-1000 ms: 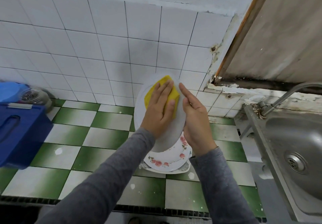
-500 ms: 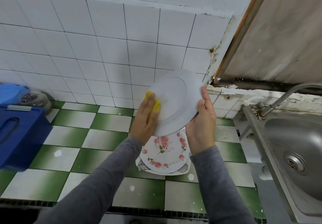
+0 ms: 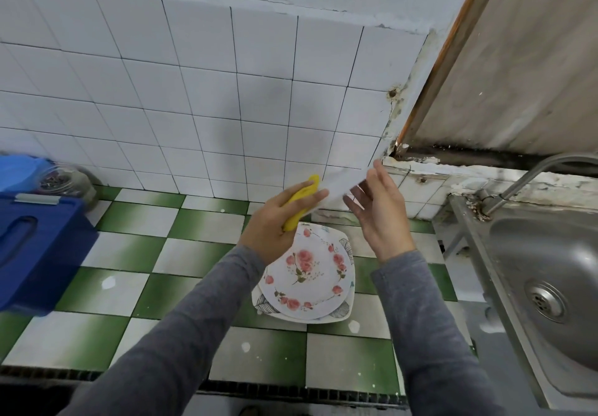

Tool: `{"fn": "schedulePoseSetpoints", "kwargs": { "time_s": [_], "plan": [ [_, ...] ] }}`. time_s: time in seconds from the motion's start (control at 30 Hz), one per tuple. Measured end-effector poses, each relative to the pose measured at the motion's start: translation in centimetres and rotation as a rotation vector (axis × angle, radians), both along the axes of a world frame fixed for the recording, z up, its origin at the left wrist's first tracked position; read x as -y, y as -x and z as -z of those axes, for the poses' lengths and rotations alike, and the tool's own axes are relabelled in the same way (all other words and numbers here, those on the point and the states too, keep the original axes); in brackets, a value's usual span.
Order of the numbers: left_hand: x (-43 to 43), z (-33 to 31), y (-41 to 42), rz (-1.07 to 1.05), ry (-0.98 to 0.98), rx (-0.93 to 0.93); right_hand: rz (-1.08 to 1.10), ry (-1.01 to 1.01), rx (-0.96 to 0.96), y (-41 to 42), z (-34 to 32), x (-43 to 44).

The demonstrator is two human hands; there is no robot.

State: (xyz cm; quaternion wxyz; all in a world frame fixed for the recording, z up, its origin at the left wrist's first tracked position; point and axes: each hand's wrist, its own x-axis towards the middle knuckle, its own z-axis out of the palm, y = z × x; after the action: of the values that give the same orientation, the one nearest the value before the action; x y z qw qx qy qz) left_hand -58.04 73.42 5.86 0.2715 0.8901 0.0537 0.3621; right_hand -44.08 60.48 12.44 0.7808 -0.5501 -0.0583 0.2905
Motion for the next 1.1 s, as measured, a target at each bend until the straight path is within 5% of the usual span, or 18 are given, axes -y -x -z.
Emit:
{"fn": "schedulePoseSetpoints", "kwargs": {
  "time_s": [0.2,0.33,0.67,0.87,1.1],
  "plan": [
    [-0.1,-2.5,1.0,-0.086,1.169,0.154,-0.141,0.311,0.408,0.1,5.0,3.7],
    [-1.5,-2.1,1.8,0.028,1.505,0.198,-0.152,0.197,0.331,0.3,6.9,5.3],
    [-0.6,-1.1,1.4,0.082,1.567,0.113,0.020,-0.114,0.057,1.8,7.6,6.8],
    [0.3,-1.2,0.0,0.075,1.528,-0.029,0.187,-0.140,0.066,2.2,5.7,10.8],
    [5.9,-0.8,-4.5,0.089,1.224,-0.177,0.459,-0.107,0.180,2.0,3.2,18.4]
  ]
}}
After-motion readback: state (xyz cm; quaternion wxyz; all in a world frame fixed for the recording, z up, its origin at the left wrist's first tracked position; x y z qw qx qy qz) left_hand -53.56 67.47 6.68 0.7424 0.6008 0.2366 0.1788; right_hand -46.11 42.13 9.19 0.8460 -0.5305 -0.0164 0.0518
